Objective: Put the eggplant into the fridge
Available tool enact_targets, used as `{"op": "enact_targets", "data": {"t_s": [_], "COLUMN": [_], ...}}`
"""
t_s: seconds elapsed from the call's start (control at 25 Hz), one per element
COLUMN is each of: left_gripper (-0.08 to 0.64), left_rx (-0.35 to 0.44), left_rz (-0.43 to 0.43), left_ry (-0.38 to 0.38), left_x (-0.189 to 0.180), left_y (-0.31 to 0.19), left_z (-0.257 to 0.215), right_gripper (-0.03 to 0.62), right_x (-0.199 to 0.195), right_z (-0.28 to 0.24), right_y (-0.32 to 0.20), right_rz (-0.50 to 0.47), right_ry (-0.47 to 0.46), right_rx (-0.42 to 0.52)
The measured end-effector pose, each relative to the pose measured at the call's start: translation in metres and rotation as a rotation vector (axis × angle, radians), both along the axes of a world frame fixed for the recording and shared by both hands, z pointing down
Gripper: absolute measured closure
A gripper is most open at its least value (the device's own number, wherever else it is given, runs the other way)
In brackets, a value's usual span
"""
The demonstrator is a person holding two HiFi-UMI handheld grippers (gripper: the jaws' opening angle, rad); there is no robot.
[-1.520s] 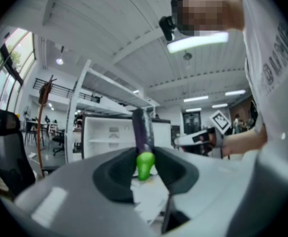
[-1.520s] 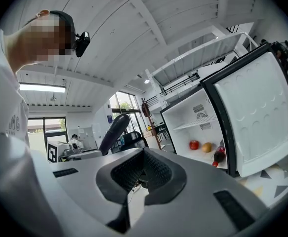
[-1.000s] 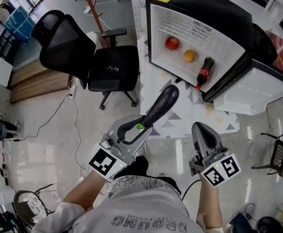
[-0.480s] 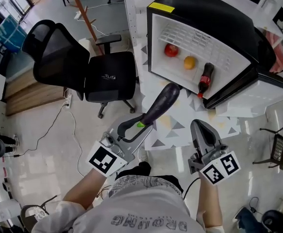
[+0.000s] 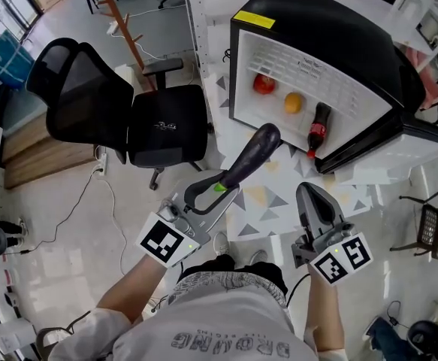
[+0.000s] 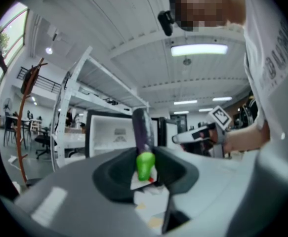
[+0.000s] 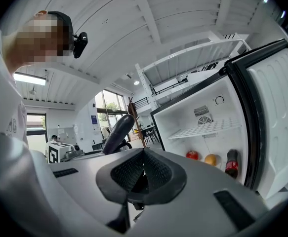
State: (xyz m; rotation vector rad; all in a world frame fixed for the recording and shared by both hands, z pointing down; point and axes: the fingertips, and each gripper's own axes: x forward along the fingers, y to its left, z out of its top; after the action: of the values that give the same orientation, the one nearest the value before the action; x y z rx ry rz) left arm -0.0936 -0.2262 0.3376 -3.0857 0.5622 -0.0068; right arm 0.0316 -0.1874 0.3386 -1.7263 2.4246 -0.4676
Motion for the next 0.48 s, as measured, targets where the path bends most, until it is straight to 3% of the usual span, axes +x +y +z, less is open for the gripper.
{"op": "enact_targets", "data": {"t_s": [0.48], "left_gripper": [0.442], "left_rx": [0.017], "left_rz": [0.000], "left_ry": [-0.013], "left_x": [0.023], "left_y": [-0.016], "left_z": [-0.002], "right_gripper": [0.589], "right_x": [0.012], "right_z": [-0.005], "right_y": [-0.019], "right_rz": [-0.021], "right_ry": [0.023], "right_rx": [0.017]}}
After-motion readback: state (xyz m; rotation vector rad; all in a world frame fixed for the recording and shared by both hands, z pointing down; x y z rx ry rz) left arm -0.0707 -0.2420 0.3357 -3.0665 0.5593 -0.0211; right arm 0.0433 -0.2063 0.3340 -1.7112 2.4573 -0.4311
